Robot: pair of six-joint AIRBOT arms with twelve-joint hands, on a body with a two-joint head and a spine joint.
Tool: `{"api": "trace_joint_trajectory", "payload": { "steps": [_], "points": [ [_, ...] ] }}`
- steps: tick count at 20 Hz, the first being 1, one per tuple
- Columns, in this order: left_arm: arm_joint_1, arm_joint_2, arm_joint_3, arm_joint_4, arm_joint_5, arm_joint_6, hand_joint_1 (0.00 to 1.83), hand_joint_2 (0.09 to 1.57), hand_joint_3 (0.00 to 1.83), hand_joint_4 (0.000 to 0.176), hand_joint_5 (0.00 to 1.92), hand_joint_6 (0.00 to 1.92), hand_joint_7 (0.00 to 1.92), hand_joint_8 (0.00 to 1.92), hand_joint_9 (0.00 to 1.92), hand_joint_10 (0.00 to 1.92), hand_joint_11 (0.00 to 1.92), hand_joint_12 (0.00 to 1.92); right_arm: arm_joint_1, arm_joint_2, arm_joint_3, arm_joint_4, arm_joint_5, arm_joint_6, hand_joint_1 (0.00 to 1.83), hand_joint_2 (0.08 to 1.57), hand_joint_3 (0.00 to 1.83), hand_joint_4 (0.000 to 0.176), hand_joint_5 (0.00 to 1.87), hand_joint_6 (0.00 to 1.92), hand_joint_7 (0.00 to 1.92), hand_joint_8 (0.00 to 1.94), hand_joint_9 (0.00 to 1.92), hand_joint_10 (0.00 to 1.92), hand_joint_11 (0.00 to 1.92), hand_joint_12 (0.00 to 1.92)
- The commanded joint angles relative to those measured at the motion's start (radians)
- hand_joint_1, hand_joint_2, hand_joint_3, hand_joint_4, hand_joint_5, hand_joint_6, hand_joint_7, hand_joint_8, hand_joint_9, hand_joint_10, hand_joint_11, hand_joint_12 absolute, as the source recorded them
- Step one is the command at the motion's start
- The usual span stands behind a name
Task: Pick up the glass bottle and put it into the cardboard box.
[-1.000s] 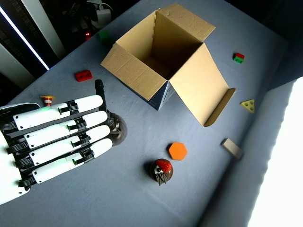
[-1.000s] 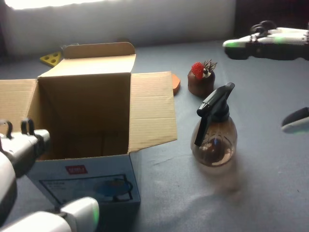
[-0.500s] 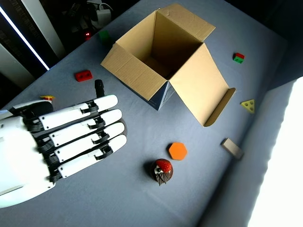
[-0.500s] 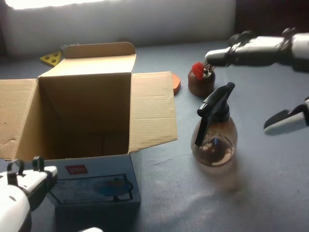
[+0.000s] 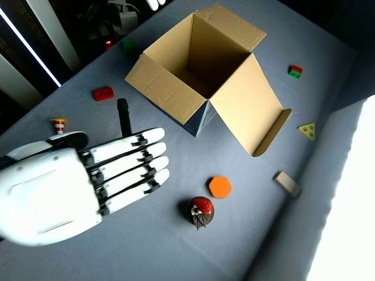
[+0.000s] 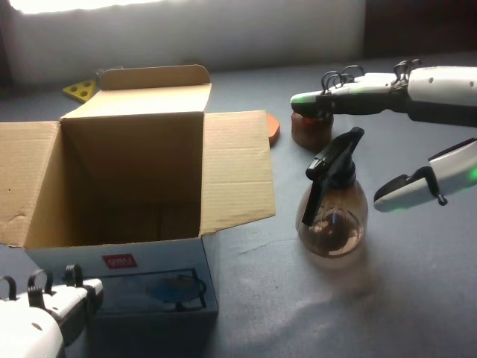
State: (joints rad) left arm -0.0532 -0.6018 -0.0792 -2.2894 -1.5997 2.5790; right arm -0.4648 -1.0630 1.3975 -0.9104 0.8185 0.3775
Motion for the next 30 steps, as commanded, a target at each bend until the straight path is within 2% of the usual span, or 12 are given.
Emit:
{"api": "trace_joint_trajectory", "payload": {
  "steps": [1,5,9,12,17,19,21,23,26,28,30],
  "points": [
    [0.014,-0.009,-0.002,0.082,0.010,-0.026,0.11,1.23,0.00,0.000,0.11,0.01,0.14,0.00,0.11,0.00,0.00,0.47,0.005,0.000,0.010,0.067,0.070,0.005,1.04,0.98,0.00,0.000,0.12,0.01,0.21,0.01,0.20,0.02,0.00,0.41],
    [0.138,-0.047,-0.002,0.168,0.037,-0.169,0.13,1.23,0.00,0.000,0.09,0.00,0.13,0.00,0.10,0.00,0.00,0.50,0.003,-0.022,0.020,0.065,0.069,-0.007,1.04,0.98,0.00,0.000,0.11,0.00,0.20,0.00,0.19,0.01,0.00,0.41],
    [0.192,-0.076,-0.001,0.182,0.043,-0.158,0.12,1.24,0.00,0.000,0.08,0.00,0.12,0.00,0.09,0.00,0.00,0.45,0.007,-0.051,0.034,0.063,0.056,-0.012,1.04,0.99,0.00,0.000,0.13,0.01,0.19,0.00,0.19,0.01,0.00,0.38],
    [0.217,-0.103,0.005,0.181,0.079,-0.160,0.13,1.23,0.00,0.000,0.12,0.01,0.17,0.01,0.14,0.02,0.00,0.60,0.002,-0.068,0.046,0.063,0.043,-0.014,1.04,0.99,0.00,0.000,0.12,0.00,0.20,0.00,0.19,0.01,0.00,0.32],
    [0.244,-0.136,0.026,0.195,0.127,-0.157,0.13,1.23,0.00,0.000,0.12,0.00,0.14,0.00,0.12,0.00,0.00,0.51,-0.002,-0.077,0.048,0.063,0.047,-0.021,1.05,0.99,0.00,0.000,0.10,0.00,0.21,0.01,0.18,0.00,0.00,0.32],
    [0.304,-0.149,0.025,0.282,0.126,-0.315,0.13,1.23,0.00,0.000,0.12,0.00,0.13,0.00,0.11,0.00,0.00,0.54,-0.001,-0.080,0.049,0.063,0.047,-0.023,1.04,1.00,0.01,0.000,0.09,0.00,0.20,0.00,0.17,0.00,0.00,0.29],
    [0.330,-0.170,0.029,0.291,0.125,-0.307,0.13,1.23,0.00,0.000,0.14,0.01,0.16,0.01,0.14,0.01,0.00,0.64,0.001,-0.082,0.049,0.063,0.047,-0.027,1.04,1.00,0.00,0.000,0.10,0.01,0.22,0.01,0.19,0.01,0.00,0.33],
    [0.337,-0.179,0.028,0.302,0.122,-0.314,0.13,1.23,0.00,0.000,0.12,0.00,0.16,0.00,0.14,0.01,0.00,0.62,0.003,-0.083,0.050,0.064,0.042,-0.027,1.05,1.00,0.00,0.000,0.13,0.01,0.26,0.01,0.22,0.01,0.00,0.45],
    [0.352,-0.188,0.033,0.328,0.123,-0.322,0.13,1.23,0.00,0.000,0.14,0.01,0.18,0.00,0.14,0.01,0.00,0.55,0.006,-0.083,0.050,0.066,0.044,-0.026,1.05,1.00,0.00,0.000,0.14,0.01,0.23,0.00,0.20,0.00,0.00,0.39],
    [0.396,-0.209,0.032,0.368,0.127,-0.353,0.13,1.23,0.00,0.000,0.14,0.01,0.17,0.00,0.14,0.01,0.00,0.54,0.006,-0.083,0.050,0.067,0.045,-0.026,1.05,1.00,0.00,0.000,0.13,0.00,0.22,0.00,0.19,0.00,0.00,0.31],
    [0.429,-0.225,0.034,0.414,0.117,-0.382,0.13,1.23,0.00,0.000,0.12,0.00,0.15,0.00,0.14,0.00,0.00,0.54,0.006,-0.083,0.051,0.068,0.045,-0.026,1.07,1.00,0.00,0.000,0.14,0.01,0.25,0.00,0.22,0.01,0.00,0.38]
  ]
}}
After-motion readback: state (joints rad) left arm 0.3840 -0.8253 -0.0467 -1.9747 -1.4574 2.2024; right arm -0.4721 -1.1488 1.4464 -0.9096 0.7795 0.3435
